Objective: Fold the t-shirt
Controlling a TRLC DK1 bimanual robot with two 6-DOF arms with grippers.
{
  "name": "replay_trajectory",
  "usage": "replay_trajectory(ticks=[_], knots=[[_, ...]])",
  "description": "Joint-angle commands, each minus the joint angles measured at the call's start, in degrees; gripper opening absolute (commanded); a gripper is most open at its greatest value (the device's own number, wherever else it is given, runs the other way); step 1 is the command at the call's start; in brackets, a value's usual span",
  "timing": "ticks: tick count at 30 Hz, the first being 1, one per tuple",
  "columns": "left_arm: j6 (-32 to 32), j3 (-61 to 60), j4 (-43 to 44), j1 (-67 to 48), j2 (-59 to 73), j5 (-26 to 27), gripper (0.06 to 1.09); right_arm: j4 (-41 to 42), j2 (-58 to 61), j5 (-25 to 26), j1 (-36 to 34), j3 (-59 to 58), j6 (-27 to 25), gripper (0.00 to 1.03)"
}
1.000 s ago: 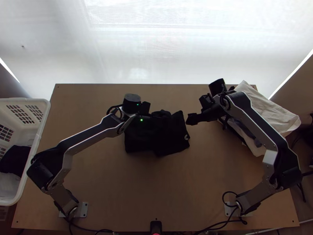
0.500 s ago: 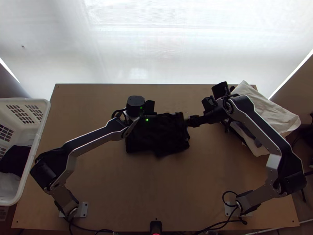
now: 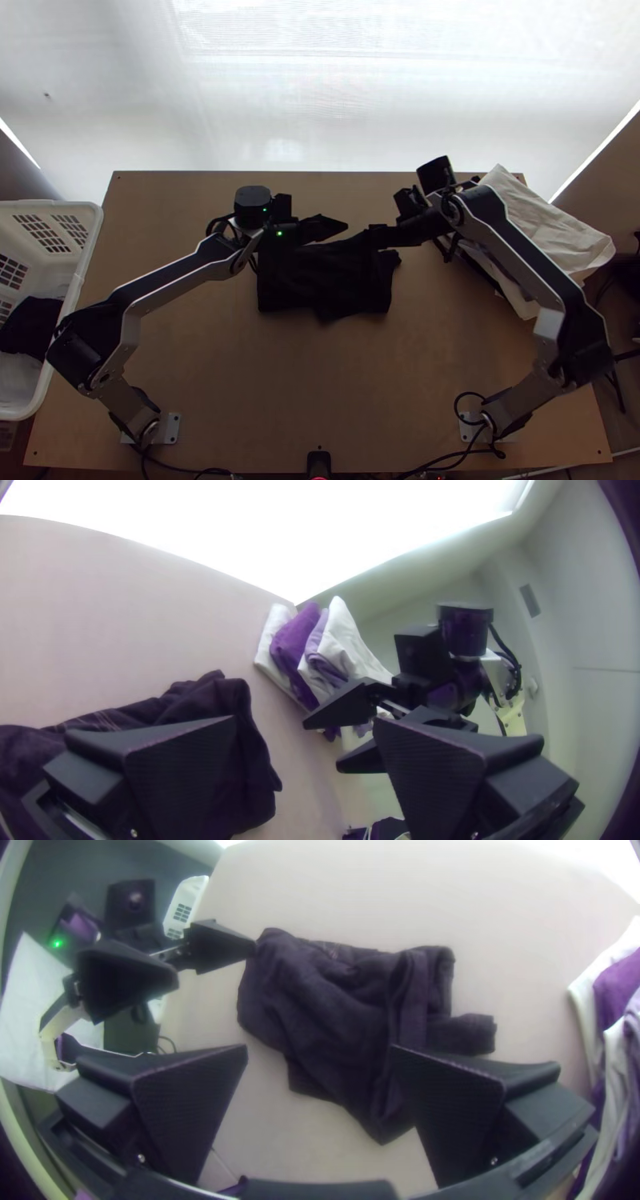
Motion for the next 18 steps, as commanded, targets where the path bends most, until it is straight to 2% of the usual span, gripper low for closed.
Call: replay_trajectory(ticks=[1,7,10,11,14,18], knots=[[1.5,-2.8,-3.7,4.2,-2.5,0.3,1.05,-0.4,9.5,-7.5,0.5,2.8,4.1,0.99],[1.5,-4.7,-4.4,5.1,-4.8,-1.1,1.05,0.3,16.0,-8.3,4.3,7.2,8.2,0.99],[1.5,-5.3,-4.4,5.2,-5.3,-1.5,1.05,0.7,17.4,-7.0,6.4,9.4,8.2,0.99],[1.5,-5.3,-4.4,5.2,-5.4,-1.5,1.05,1.4,17.6,-4.2,6.5,9.7,7.8,0.99],[1.6,-5.2,-4.1,5.8,-5.7,-1.6,1.05,3.1,17.3,10.6,6.6,9.8,3.9,0.99],[1.6,-5.4,-4.1,6.5,-6.1,-1.6,1.05,5.5,16.3,21.1,4.4,9.5,2.6,0.99]])
